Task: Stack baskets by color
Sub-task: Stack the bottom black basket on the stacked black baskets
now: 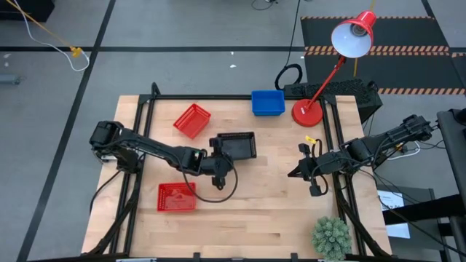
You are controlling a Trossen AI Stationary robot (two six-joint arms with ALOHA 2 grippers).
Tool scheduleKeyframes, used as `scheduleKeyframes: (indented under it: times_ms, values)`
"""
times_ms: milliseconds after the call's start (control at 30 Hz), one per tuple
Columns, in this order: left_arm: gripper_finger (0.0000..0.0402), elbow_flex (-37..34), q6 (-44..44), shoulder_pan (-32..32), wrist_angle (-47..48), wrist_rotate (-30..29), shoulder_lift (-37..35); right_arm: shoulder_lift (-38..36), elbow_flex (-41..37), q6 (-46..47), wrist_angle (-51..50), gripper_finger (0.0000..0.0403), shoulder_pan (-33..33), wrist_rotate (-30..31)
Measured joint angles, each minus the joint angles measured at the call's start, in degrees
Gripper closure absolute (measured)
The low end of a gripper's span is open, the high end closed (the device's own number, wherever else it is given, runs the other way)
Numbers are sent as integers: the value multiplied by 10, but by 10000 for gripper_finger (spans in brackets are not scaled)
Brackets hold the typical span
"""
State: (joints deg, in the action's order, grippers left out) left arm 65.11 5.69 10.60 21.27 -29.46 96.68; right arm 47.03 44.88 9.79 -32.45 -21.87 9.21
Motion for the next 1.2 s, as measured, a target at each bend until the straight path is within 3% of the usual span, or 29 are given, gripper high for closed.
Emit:
scheduleKeyframes:
  times_ms: [167,367,600,833,1200]
  values:
    - [394,-7,0,-11,-12,10,0,0,0,0,0,397,0,0]
    - [374,-26,-13,-26,-28,11,0,0,0,0,0,397,0,0]
    - [394,-49,-9,-35,-56,44,0,0,0,-2,0,397,0,0]
    - [370,-51,5,-36,-78,45,0,0,0,-2,0,397,0,0]
    - [383,-51,20,-39,-67,61,0,0,0,-2,0,397,0,0]
